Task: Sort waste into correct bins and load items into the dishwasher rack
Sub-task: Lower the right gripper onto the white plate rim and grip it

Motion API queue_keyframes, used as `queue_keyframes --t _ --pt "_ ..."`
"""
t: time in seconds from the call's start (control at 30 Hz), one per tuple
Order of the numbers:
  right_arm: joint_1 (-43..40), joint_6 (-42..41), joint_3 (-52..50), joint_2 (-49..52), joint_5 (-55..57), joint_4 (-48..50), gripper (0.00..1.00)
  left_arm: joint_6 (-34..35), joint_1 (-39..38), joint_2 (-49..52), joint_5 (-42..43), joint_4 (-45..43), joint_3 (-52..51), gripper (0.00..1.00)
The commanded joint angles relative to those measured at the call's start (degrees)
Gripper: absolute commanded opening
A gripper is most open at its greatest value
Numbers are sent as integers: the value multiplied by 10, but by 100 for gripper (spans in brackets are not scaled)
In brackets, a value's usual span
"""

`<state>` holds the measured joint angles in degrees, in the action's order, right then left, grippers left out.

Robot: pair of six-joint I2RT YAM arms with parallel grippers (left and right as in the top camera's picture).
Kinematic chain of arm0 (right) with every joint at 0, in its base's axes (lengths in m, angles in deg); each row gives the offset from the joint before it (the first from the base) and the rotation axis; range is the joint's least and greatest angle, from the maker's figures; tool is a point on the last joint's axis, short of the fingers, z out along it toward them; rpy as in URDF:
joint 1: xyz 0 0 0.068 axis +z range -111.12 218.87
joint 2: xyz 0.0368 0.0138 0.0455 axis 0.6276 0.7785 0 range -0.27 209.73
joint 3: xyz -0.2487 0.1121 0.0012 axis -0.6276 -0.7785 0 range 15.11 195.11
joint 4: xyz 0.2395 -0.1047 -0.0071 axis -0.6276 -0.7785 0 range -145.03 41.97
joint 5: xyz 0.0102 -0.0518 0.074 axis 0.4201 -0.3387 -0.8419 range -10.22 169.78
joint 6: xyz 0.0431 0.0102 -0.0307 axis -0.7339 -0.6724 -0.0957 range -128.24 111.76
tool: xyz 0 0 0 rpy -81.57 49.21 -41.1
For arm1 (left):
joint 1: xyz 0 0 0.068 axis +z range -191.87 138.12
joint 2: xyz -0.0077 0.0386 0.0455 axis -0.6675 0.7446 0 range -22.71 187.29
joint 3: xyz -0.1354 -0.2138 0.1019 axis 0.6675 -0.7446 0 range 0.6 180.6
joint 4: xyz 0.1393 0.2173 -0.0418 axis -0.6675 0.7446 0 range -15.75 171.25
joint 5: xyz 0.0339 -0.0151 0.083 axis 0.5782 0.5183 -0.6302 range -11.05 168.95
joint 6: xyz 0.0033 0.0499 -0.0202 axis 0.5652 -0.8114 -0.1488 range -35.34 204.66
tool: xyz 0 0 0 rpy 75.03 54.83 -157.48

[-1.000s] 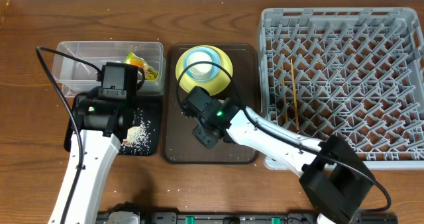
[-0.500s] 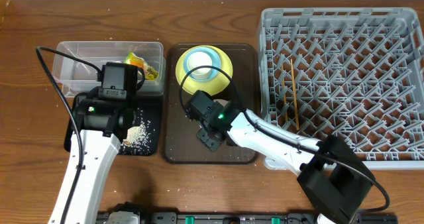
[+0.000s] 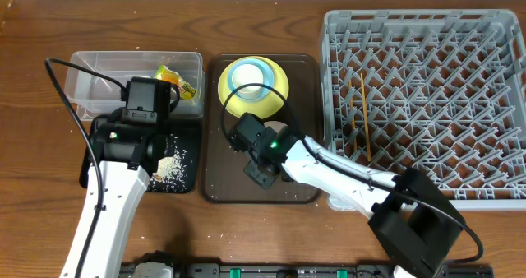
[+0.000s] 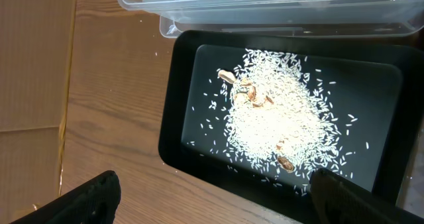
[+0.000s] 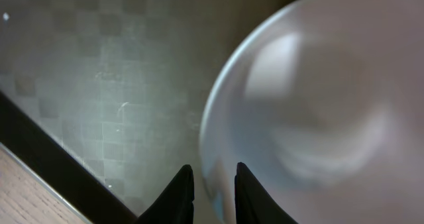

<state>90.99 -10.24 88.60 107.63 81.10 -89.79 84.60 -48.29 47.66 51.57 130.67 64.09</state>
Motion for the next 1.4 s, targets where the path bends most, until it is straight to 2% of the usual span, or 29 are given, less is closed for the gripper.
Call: queue_keyframes --t 0.0,0.13,0.4,0.53,0.63,0.7,0.97,1.03,1.17,1.37 --pt "11 45 -2 -9 -7 -1 21 -3 2 1 -7 1 5 94" --pt "12 49 -2 -9 -5 -1 26 -3 2 1 -7 1 5 94" --pt "12 49 -2 -9 -5 -14 29 -3 2 1 -7 1 5 94" --pt "12 49 -2 -9 -5 -13 27 -3 2 1 -7 1 5 94" --pt "12 49 -2 -9 -5 -13 12 -3 2 1 -7 1 5 94" --pt "12 49 -2 -9 -3 -13 7 -3 2 1 -7 1 5 94" --pt "12 49 -2 -9 -3 -13 7 -3 2 1 -7 1 5 94" --pt "12 49 -2 -9 -3 -11 13 -3 2 1 -7 1 5 94" --pt "12 49 -5 -9 -3 -4 17 -3 2 1 -7 1 5 94" --pt "12 59 -24 -9 -3 22 15 -3 2 1 -7 1 5 94"
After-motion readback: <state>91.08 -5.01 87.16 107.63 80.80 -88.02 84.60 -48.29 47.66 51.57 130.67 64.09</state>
